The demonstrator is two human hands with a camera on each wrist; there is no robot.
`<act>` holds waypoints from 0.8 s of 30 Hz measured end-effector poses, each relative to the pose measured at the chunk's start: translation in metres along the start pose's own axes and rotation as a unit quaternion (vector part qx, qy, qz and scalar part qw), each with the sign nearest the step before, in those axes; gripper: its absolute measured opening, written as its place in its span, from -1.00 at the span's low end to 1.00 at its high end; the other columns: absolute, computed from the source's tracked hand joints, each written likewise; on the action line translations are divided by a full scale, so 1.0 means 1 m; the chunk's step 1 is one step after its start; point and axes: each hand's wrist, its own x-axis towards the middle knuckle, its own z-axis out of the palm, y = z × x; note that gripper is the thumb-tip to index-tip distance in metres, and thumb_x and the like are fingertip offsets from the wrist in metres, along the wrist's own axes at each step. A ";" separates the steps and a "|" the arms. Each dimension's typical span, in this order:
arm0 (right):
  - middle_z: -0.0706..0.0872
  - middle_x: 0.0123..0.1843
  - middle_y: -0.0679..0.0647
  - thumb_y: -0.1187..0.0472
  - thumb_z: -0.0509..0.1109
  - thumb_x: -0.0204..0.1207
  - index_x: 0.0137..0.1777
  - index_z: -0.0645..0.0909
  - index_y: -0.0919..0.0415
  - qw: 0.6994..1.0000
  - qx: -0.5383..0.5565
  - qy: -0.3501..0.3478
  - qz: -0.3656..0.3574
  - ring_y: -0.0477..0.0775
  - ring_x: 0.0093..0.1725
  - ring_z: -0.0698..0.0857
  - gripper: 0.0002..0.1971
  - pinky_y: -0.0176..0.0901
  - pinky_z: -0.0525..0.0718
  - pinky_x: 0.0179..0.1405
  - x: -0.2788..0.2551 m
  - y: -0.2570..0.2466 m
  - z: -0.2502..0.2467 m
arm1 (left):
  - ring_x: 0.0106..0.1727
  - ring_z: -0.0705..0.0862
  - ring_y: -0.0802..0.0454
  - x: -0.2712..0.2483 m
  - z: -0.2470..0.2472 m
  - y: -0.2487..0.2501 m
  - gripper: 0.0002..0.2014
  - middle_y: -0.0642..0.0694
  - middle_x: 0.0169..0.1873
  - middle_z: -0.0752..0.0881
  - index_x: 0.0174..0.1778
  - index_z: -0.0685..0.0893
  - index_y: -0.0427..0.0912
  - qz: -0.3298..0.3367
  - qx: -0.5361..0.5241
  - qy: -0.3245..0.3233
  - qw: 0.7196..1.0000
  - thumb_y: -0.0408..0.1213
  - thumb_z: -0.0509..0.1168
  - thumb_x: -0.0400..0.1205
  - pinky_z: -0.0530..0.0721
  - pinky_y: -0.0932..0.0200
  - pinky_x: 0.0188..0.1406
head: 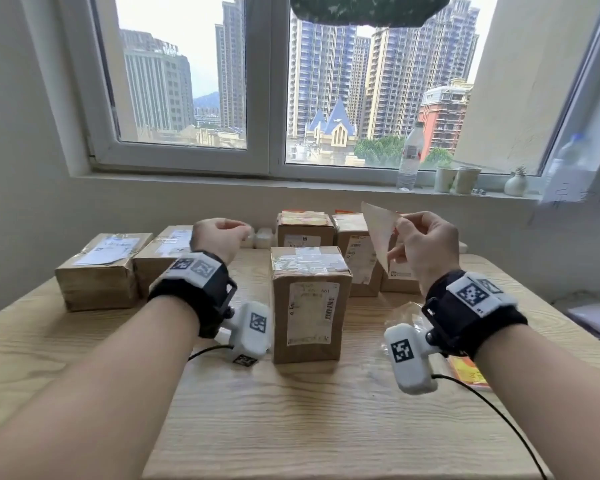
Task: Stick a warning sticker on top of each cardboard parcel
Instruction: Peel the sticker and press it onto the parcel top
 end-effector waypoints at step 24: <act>0.70 0.05 -0.04 0.05 0.51 0.49 -0.22 0.76 0.02 0.986 -0.060 -0.089 -0.124 -0.15 -0.05 0.68 -0.90 -0.33 0.61 -0.12 -0.008 -0.009 0.009 | -0.21 0.80 0.03 -0.030 0.029 0.066 -0.86 -0.19 -0.09 0.83 0.09 0.70 -0.27 -0.063 -0.027 -0.256 0.964 -0.34 0.31 0.66 0.76 0.16 -0.19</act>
